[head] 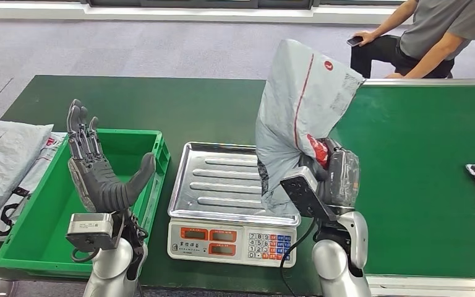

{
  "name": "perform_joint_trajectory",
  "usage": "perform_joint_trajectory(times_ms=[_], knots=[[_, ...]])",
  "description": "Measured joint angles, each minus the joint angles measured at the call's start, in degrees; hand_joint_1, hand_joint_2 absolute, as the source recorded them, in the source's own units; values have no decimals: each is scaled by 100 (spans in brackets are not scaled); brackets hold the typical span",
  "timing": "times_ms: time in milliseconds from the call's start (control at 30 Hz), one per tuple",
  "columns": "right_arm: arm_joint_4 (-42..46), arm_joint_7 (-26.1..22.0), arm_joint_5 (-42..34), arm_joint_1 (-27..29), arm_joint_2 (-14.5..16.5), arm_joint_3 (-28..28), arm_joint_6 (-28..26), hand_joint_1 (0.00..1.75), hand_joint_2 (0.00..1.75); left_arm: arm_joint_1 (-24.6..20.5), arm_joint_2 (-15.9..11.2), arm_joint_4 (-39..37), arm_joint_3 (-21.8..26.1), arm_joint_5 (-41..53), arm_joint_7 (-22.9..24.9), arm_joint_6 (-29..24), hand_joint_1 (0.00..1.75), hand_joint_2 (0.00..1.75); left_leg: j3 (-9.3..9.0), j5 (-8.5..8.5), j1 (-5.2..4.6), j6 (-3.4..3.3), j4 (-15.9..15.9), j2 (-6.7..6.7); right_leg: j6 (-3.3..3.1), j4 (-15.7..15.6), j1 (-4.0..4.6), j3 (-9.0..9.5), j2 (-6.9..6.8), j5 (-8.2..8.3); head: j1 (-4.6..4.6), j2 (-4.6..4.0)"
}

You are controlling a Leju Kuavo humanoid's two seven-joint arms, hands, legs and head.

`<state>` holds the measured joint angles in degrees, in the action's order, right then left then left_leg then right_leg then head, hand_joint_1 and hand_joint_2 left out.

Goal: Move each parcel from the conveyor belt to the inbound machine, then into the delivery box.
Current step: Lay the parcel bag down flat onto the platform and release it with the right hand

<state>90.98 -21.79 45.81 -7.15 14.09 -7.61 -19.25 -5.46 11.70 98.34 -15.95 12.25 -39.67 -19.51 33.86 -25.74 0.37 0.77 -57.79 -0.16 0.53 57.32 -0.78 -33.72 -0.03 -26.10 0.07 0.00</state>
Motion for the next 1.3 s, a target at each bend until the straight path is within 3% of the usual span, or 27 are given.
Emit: perform_joint_trajectory(times_ms=[700, 833, 1300], knots=[[-2133, 227, -105, -705, -52, -651, 583, 175, 175, 10, -16, -129, -156, -74, -53, -254, 0, 175, 1, 1, 0, 1, 0, -1, 0, 1, 0, 0, 0, 0, 0, 0], [-2419, 353, -60, -842, -51, -694, 648, 0, 175, -1, -16, -134, -157, -67, -49, -244, 0, 175, 1, 1, 0, 1, 0, -1, 0, 1, 0, -2, 0, 0, 0, 0], [-2773, 537, 11, -909, -52, -719, 754, 0, 175, -106, -16, -231, -254, 153, 22, -355, 0, 175, 1, 0, 0, 0, 0, 0, 0, 0, 0, -2, 0, 0, 0, 0]])
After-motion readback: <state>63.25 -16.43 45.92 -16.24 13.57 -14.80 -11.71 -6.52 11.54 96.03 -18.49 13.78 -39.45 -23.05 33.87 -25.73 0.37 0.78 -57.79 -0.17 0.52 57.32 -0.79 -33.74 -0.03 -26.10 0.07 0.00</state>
